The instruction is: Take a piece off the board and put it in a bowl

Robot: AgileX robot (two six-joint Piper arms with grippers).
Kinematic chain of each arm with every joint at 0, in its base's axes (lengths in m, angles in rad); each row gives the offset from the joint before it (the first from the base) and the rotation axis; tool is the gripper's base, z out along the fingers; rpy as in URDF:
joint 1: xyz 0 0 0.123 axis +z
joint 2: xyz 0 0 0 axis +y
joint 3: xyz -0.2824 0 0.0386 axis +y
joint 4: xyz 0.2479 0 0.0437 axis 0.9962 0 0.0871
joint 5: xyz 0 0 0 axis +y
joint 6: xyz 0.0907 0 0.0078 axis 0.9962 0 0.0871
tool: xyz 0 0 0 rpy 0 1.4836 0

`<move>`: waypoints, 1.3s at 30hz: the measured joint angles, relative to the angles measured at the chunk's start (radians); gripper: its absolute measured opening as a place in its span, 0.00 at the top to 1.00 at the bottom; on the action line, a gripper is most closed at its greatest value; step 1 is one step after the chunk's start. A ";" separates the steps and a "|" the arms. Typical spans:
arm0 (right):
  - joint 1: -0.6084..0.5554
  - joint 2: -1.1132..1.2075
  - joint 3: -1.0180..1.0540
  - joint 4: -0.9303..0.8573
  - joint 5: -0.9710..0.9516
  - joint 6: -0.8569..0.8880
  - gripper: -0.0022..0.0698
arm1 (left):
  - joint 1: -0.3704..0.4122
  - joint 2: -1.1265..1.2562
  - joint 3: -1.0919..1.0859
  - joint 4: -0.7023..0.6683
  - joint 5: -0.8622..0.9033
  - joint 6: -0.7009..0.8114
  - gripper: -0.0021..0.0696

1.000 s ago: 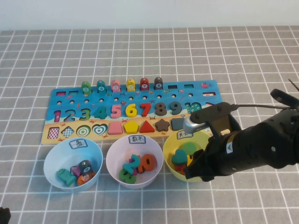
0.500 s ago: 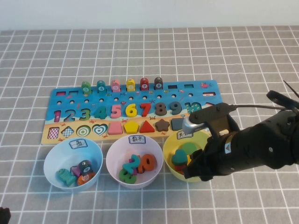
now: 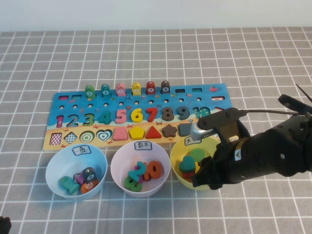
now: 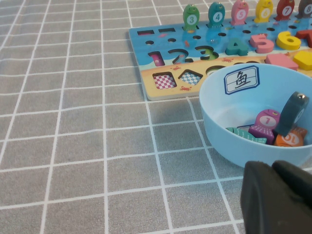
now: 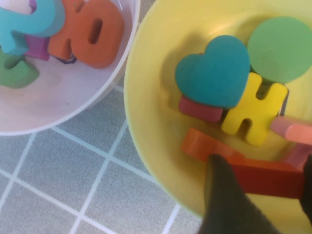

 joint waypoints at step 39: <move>0.010 -0.027 0.057 -0.069 -0.104 0.093 0.58 | 0.000 0.000 0.000 0.000 0.000 0.000 0.98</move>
